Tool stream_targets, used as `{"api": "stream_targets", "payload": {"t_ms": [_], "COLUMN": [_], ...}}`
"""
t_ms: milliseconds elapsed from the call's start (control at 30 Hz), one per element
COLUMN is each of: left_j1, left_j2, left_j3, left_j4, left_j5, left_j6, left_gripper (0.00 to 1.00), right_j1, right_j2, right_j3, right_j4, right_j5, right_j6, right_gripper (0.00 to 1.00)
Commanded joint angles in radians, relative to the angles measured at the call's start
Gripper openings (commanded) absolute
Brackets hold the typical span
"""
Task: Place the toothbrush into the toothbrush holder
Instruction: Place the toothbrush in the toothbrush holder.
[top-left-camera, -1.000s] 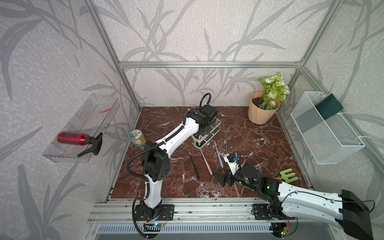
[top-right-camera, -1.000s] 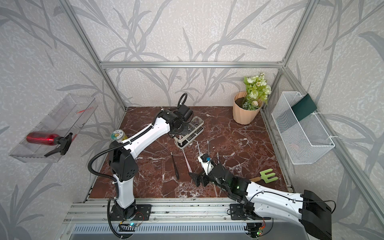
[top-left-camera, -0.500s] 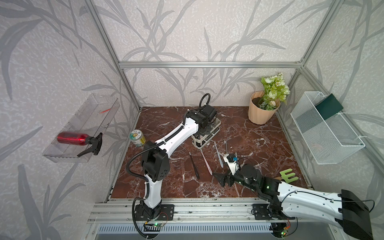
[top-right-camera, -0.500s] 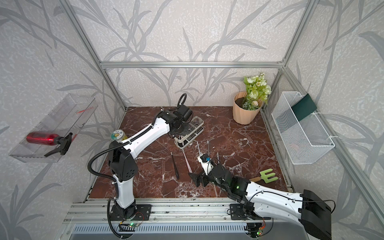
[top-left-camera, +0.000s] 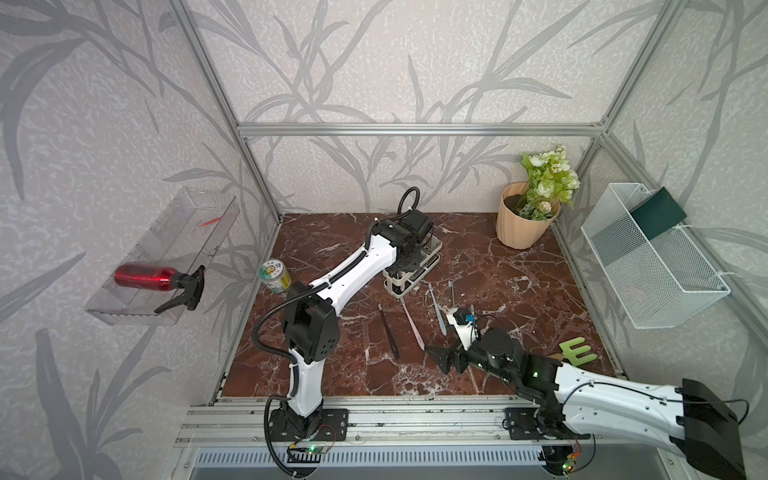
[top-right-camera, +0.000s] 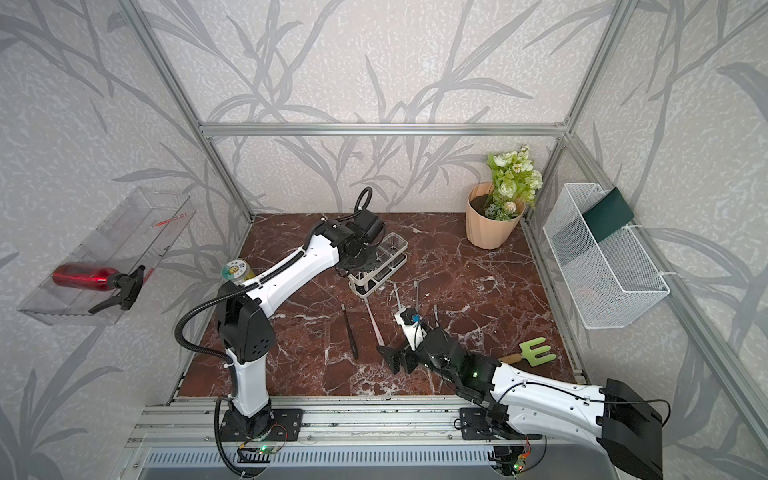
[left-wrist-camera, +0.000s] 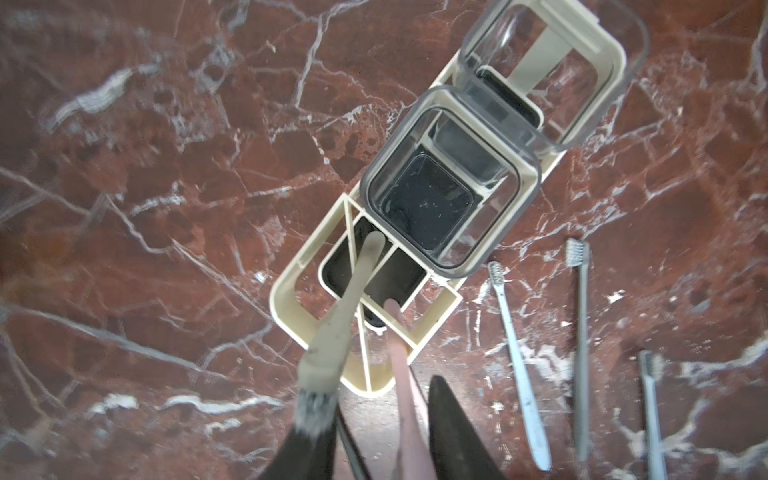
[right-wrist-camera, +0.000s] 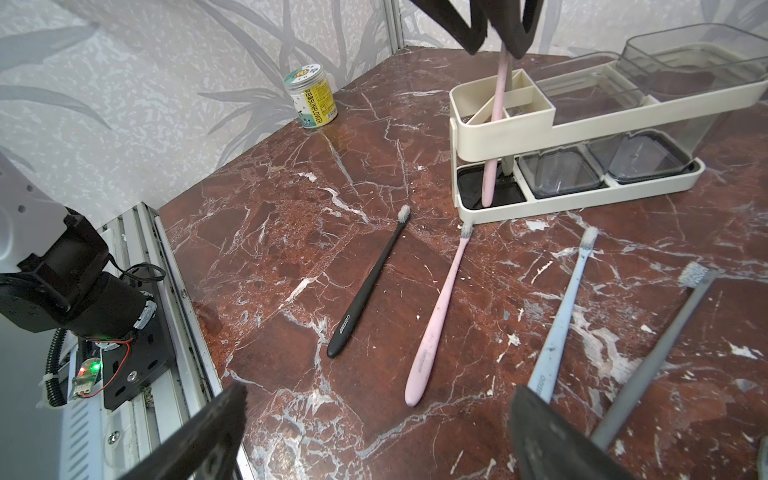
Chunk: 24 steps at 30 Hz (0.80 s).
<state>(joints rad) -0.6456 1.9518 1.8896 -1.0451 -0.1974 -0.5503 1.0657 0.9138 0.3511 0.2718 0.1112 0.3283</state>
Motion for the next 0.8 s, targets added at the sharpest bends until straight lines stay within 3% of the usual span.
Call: {"api": "stream_targets", "payload": {"t_ms": [0,233,400,500,667,767], "left_j1": [0.003,0.004,0.004,0.005,0.005,0.006], "left_j2": [-0.019,-0.053,-0.135,-0.236,-0.458,-0.508], "left_j3": [0.070,0.135,0.095,-0.035,-0.376,-0.491], "left_j4": [-0.052,-0.079,-0.081,-0.024,0.182,0.209], "left_j5": [-0.008,-0.016,-0.015,-0.022,-0.011,-0.016], "left_j6": [0.006,0.013,-0.024,-0.066,-0.162,-0.207], "left_gripper": [0.48,0.53,0.57,0.59,0.61,0.61], "right_j1": [-0.001,-0.001,-0.001,-0.001,-0.001,-0.001], "right_j2": [-0.012,-0.014,-0.018,-0.018,-0.012,-0.007], "right_j3": [0.004,0.004,0.002,0.002,0.002,0.004], "right_j4": [0.016,0.016,0.014,0.013,0.017,0.019], "right_j5": [-0.001,-0.002,0.004,0.007,0.004,0.003], "right_j6": [0.003,0.002,0.002,0.000,0.003,0.005], "right_gripper": [0.98,0.98,0.98,0.98,0.98,0.98]}}
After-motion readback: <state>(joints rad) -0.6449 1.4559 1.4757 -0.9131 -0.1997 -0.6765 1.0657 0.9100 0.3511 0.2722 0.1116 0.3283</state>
